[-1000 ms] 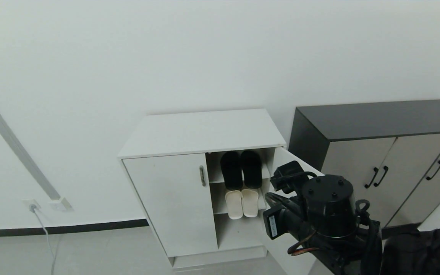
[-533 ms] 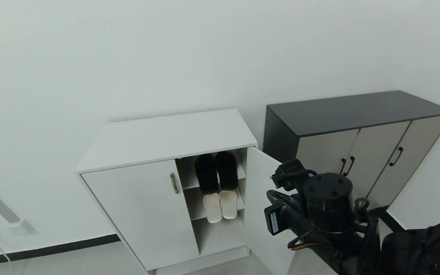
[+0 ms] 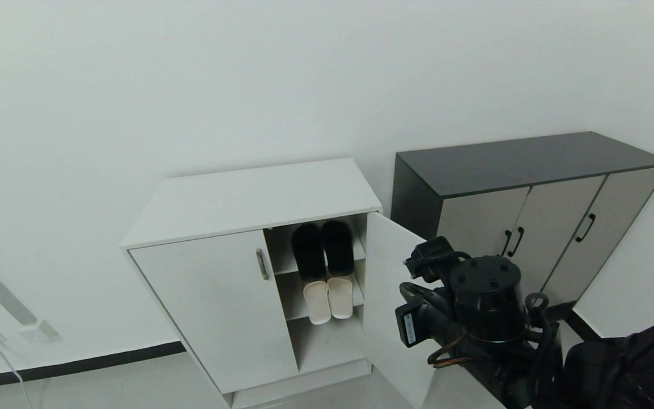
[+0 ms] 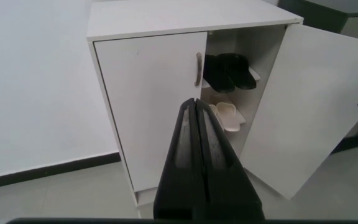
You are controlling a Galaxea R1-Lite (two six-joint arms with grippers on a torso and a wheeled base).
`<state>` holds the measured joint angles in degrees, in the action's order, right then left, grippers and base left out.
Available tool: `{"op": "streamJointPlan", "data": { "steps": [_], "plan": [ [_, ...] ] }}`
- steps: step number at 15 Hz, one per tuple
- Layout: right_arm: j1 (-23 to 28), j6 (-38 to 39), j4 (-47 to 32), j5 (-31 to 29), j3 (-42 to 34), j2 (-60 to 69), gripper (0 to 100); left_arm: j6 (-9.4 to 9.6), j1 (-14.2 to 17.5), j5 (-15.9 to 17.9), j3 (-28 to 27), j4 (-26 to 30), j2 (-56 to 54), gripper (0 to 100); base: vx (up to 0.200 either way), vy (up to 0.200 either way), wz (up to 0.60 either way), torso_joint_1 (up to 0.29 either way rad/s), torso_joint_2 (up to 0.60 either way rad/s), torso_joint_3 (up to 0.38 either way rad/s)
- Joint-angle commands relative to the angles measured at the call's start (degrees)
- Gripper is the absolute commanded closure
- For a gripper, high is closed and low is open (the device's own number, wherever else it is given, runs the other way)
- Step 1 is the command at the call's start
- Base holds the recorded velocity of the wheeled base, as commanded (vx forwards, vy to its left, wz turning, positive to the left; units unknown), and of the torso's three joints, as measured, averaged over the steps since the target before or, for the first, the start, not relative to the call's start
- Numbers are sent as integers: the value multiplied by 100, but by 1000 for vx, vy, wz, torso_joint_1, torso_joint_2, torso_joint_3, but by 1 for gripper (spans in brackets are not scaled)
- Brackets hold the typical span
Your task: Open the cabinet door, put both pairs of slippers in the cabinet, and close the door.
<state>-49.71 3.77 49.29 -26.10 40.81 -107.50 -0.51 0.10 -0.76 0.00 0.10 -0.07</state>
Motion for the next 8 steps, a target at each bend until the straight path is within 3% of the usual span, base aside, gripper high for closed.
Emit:
{"op": "streamJointPlan", "data": {
  "steps": [1,8],
  "plan": [
    [76,1,2,8,67,-61,100,-2,-1,-4,0,-1,7,100,0,0,0,0,0,0],
    [656,19,-51,149,559,-245,100,-10,-1,-4,0,-1,7,100,0,0,0,0,0,0]
  ]
}}
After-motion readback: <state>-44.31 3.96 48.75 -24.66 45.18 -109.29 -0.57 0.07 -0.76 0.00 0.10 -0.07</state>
